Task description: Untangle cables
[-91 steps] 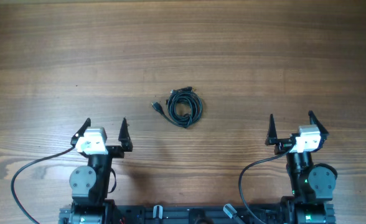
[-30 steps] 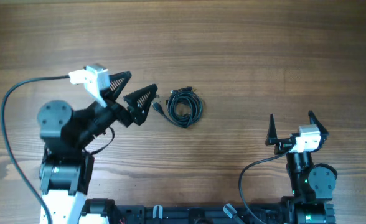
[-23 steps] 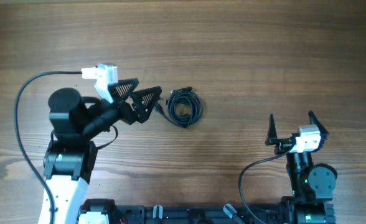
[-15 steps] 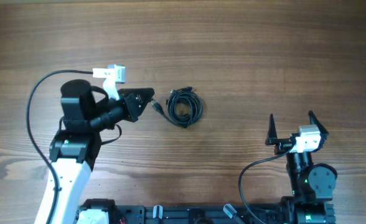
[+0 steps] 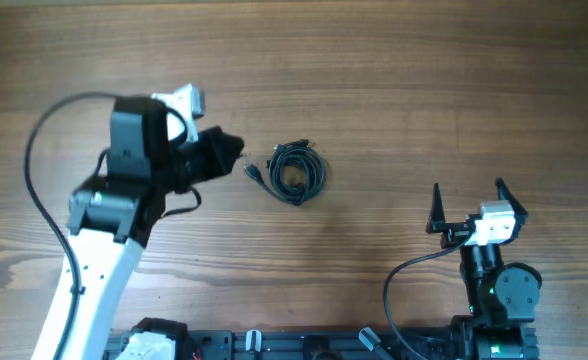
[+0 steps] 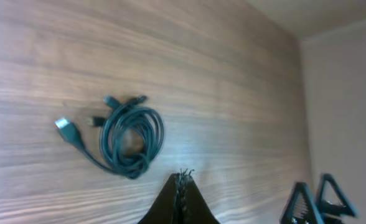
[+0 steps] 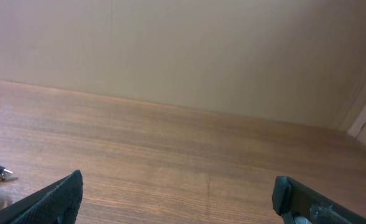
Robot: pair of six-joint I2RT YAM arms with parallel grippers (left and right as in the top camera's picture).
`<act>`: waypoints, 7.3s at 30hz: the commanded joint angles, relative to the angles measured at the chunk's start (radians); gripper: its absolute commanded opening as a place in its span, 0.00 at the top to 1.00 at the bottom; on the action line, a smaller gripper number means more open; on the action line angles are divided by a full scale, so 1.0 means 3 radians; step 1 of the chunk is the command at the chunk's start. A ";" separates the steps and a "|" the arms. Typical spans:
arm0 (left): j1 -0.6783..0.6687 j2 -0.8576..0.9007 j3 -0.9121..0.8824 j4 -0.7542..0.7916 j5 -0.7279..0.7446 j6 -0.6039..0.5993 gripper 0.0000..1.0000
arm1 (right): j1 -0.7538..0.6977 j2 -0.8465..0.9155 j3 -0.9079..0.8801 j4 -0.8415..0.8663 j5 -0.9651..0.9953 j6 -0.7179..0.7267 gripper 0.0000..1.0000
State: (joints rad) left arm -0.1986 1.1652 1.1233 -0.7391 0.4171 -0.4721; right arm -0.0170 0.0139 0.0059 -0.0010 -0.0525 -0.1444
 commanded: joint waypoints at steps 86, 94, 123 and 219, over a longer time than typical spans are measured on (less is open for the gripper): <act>-0.0729 0.1949 0.0402 0.0050 -0.1584 0.0076 0.00 | -0.0010 0.0001 -0.0004 0.0008 -0.0055 -0.0037 0.00; -0.0729 0.1949 0.0402 0.0050 -0.1584 0.0076 0.00 | -0.0010 0.0001 -0.0004 0.0008 -0.0055 -0.0038 0.00; -0.0729 0.1949 0.0402 0.0254 -0.1584 0.0076 0.84 | -0.0010 0.0001 -0.0004 0.0008 -0.0055 -0.0037 0.00; -0.1049 0.2295 0.0402 0.0482 -0.1621 0.0579 0.86 | -0.0010 0.0001 -0.0004 0.0008 -0.0055 -0.0036 0.00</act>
State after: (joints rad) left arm -0.5209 1.8481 1.2453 -0.5911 -0.0555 -0.2974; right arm -0.0170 0.0139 0.0059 -0.0010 -0.0525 -0.1440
